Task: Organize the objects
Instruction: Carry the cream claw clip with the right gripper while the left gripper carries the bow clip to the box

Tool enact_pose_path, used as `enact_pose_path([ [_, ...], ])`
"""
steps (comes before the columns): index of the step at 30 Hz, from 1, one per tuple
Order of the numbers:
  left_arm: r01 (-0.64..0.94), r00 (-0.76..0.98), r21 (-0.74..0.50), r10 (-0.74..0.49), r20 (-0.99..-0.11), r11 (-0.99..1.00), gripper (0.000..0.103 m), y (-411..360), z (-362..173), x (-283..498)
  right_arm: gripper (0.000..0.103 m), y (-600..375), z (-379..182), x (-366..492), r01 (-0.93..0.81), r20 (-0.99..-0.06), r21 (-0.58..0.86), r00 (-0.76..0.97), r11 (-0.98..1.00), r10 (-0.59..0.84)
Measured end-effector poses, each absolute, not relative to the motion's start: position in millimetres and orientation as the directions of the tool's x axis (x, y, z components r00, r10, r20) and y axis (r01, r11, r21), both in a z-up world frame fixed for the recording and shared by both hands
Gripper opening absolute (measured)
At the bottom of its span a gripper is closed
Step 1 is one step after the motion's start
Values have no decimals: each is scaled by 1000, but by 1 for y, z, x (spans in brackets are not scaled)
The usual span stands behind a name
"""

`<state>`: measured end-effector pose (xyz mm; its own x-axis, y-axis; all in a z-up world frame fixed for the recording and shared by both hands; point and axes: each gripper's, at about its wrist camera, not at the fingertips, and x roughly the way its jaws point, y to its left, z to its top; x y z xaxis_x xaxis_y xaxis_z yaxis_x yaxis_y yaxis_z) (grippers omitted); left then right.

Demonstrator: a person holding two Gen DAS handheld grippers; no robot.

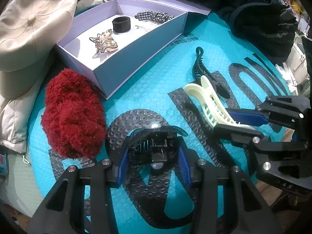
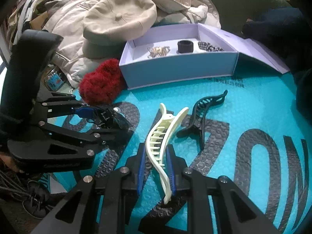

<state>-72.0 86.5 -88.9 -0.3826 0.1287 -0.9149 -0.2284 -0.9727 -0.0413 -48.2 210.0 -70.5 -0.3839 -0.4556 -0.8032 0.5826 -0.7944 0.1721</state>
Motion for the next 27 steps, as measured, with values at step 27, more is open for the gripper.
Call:
enact_pose_path([
  [27,-204,-493,-22,123,-861,-979,41,97,-14,-80,19,230,-2,-39,549,-732,117,-516,-828,-445],
])
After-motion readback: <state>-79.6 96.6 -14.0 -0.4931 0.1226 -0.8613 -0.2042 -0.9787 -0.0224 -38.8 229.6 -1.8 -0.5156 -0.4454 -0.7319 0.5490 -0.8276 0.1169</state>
